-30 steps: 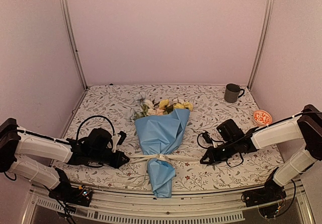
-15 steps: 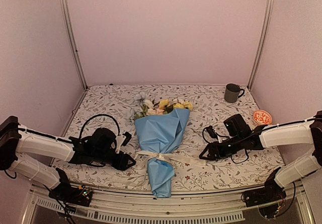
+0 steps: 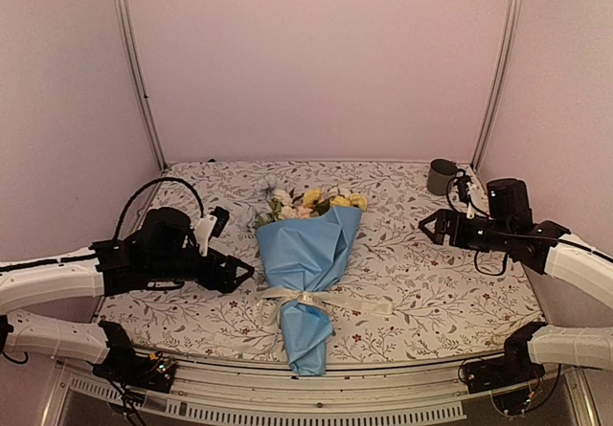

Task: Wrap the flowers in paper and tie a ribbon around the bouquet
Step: Tie the half-tied ribbon around the folded bouquet, then reset both arms

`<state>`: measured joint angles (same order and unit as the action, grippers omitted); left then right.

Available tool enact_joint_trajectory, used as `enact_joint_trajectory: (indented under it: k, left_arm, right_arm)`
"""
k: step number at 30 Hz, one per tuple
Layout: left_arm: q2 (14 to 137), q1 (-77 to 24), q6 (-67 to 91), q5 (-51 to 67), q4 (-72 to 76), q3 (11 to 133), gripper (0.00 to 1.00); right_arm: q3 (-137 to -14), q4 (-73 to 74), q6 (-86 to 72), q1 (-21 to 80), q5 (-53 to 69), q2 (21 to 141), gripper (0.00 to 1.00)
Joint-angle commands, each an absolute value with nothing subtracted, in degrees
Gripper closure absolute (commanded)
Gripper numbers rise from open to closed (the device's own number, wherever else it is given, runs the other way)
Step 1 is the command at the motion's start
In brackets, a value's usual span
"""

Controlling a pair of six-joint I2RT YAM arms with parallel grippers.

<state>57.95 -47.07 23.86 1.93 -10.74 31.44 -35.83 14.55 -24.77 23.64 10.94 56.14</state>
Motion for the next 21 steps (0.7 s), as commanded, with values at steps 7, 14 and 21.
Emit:
enact_joint_trajectory:
  k: [7, 14, 21]
  left_arm:
    - [62.5, -25.5, 23.2, -12.1, -11.4, 35.8, 0.01]
    - [64.4, -22.0, 22.0, -31.6, 1.4, 31.0, 0.01]
    - [64.6, -19.7, 16.3, -39.9, 13.7, 26.9, 0.01]
  right_arm:
    - [-34.1, 6.8, -21.7, 8.4, -8.5, 51.3, 0.01]
    - [-25.5, -8.2, -26.7, 7.9, -14.6, 52.5, 0.01]
    - [-26.6, -8.4, -21.9, 7.9, -16.9, 57.7, 0.01]
